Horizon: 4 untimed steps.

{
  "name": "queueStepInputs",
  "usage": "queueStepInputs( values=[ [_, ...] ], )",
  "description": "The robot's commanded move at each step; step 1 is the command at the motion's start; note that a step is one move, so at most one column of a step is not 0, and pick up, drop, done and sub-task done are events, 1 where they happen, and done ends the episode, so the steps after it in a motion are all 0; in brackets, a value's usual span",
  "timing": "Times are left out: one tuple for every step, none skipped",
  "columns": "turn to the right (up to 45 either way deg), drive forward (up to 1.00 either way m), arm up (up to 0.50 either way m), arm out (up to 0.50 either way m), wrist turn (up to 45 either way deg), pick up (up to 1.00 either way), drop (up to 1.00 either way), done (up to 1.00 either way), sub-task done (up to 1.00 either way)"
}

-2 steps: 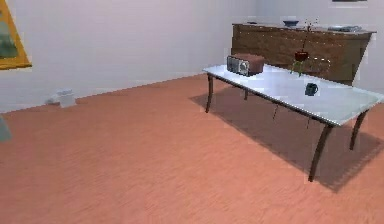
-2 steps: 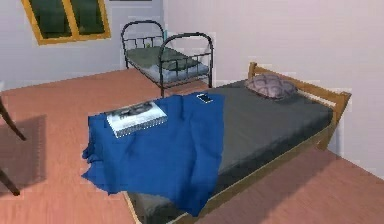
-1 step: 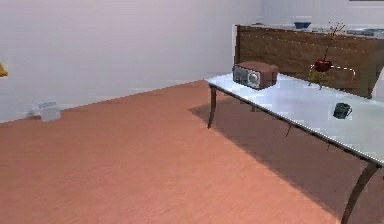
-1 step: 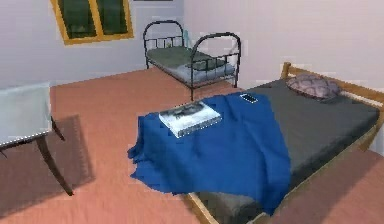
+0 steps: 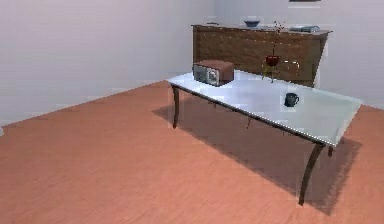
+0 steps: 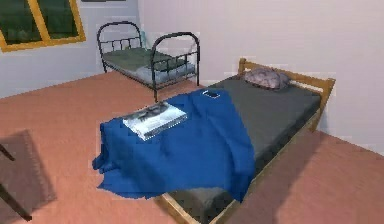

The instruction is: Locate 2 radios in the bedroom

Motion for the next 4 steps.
queueStepInputs(
  values=[
    [0.0, 1.0, 0.0, 0.0, 0.0, 0.0, 0.0, 0.0, 0.0],
    [9.0, 0.0, 0.0, 0.0, 0.0, 0.0, 0.0, 0.0, 0.0],
    [0.0, 0.15, 0.0, 0.0, 0.0, 0.0, 0.0, 0.0, 0.0],
    [0.0, 0.0, 0.0, 0.0, 0.0, 0.0, 0.0, 1.0, 0.0]
  ],
)
